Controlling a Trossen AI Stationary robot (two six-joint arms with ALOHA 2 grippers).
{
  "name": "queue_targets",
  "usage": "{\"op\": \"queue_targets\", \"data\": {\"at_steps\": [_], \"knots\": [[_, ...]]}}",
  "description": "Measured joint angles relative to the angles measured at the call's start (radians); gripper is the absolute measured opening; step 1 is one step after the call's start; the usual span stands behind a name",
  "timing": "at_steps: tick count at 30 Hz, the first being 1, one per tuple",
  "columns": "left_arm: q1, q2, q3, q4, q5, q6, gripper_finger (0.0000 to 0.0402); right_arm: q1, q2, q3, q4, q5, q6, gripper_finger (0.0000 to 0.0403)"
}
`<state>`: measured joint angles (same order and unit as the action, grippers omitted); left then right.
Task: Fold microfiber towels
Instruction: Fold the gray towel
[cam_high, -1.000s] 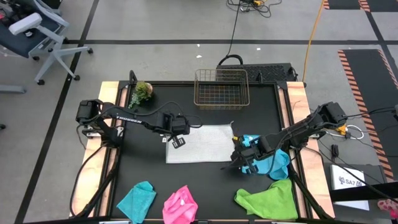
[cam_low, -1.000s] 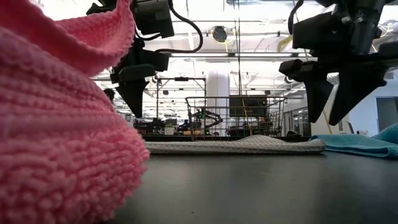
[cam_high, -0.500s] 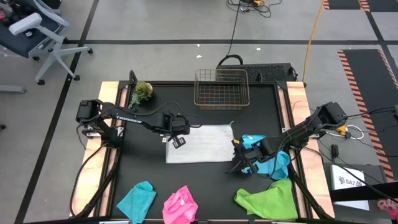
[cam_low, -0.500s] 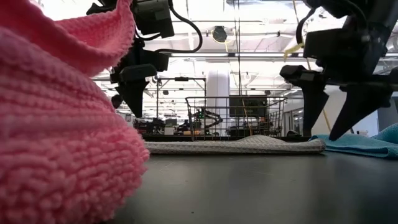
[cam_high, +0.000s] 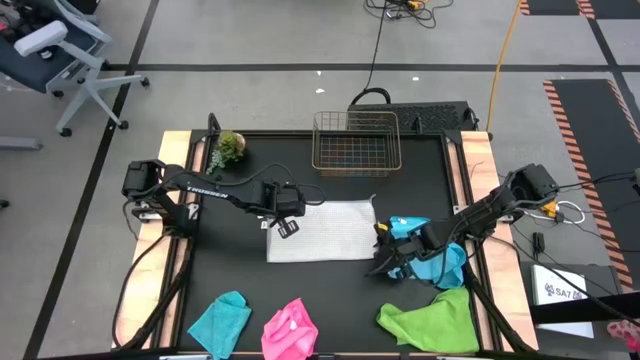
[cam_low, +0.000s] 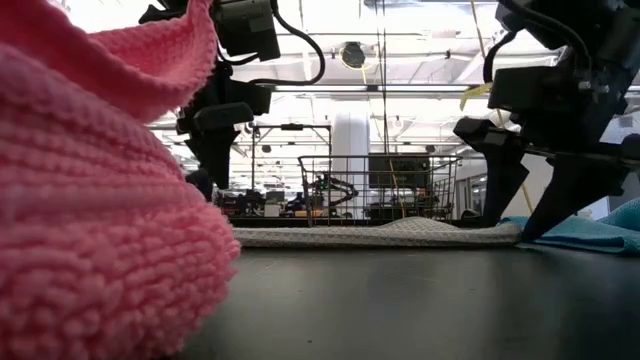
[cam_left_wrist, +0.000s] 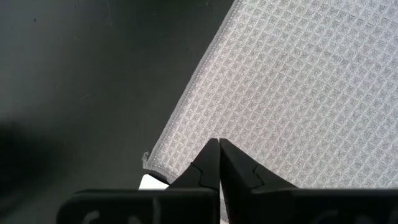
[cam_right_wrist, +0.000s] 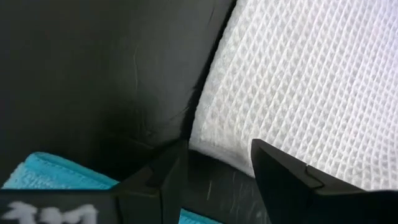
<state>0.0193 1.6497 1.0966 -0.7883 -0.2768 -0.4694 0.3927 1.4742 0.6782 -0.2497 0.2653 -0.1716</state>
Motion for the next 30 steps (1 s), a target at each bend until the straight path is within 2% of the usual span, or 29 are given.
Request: {"op": "queue_targets", "data": {"at_steps": [6,12,18,25,30], "knots": [[0.0,0.0,0.0,0.0,0.0,0.0,0.0019,0.0,-0.001,-0.031,0.057,0.001,0.004,0.0169],[0.0,0.0,0.0,0.0,0.0,0.0,0.0005,-0.001,0.0,-0.032,0.067,0.027,0.006,0.0161],[0.0,0.0,0.0,0.0,0.0,0.0,0.0015,-0.008,0.0,-0.032,0.067,0.027,0.023,0.0108],[0.0,0.0,0.0,-0.012,0.007,-0.005,0.001,-0.008,0.0,-0.025,0.042,0.021,0.093,0.001],[0.0,0.0,0.0,-0.032,0.011,-0.006,0.0008,-0.008,-0.001,0.02,-0.171,0.022,0.159,0.0003]]}}
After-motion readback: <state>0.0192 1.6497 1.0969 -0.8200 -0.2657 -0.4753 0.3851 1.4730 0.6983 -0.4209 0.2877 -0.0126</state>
